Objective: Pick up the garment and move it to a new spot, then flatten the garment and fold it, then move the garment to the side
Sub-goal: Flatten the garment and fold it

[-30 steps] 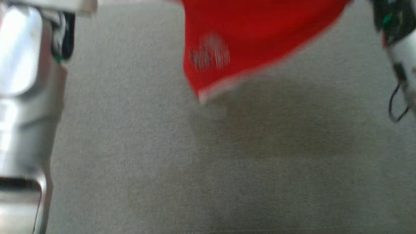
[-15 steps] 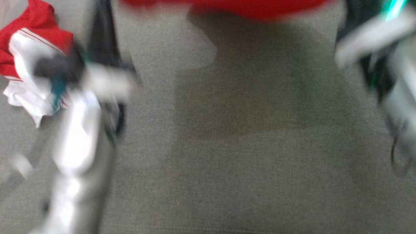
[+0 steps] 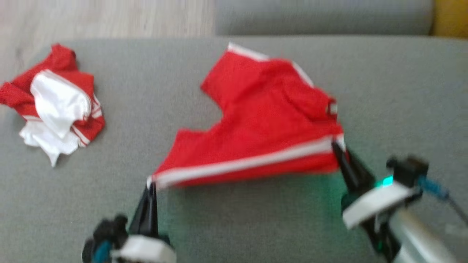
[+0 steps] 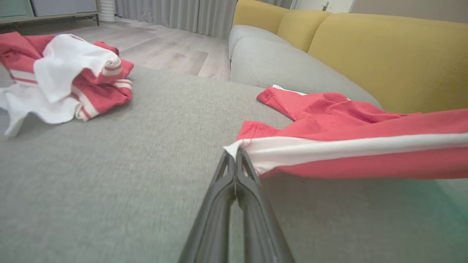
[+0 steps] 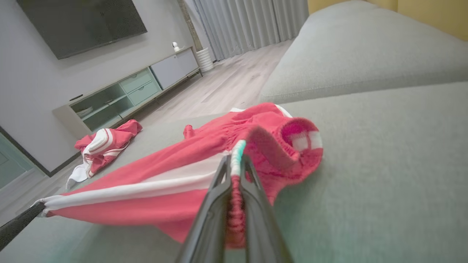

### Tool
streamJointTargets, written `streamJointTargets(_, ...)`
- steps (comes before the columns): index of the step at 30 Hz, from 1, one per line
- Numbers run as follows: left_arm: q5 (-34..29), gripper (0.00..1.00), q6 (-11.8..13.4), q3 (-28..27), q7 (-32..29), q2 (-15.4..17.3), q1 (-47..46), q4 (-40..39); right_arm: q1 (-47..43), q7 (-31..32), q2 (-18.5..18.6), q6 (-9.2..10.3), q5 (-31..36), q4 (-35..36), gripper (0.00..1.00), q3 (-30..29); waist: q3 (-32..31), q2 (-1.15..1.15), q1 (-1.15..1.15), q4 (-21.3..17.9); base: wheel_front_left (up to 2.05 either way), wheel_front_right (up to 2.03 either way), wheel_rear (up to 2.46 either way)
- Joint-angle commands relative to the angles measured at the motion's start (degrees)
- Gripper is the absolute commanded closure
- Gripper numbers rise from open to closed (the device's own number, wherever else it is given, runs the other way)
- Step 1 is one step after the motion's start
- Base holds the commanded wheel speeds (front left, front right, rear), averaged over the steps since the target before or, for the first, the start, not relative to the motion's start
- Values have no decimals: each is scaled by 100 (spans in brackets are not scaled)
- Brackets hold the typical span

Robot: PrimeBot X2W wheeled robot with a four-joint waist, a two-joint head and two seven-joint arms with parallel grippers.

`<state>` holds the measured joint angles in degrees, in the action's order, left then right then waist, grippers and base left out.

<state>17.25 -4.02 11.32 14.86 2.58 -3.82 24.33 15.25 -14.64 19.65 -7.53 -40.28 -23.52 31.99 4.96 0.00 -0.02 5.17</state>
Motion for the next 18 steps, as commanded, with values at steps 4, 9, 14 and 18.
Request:
streamJointTargets(4,1,100,66,-179,14,32,486,-308,-673,-35,-109,4,18,349,100,-136,-605,0,2,-78,0,0,0)
streamJointTargets(9,-26,100,75,-331,14,31,863,-490,-1232,-36,-222,4,-15,551,100,-396,-725,0,2,-138,0,0,0)
streamJointTargets(14,-261,100,-51,-364,14,31,661,-648,-1315,-36,-303,4,-108,666,100,-534,-615,0,2,-290,0,0,0)
streamJointTargets(18,-453,100,-230,-304,14,96,-161,-500,-980,-36,-528,4,-343,630,100,-599,-303,0,2,-502,0,0,0)
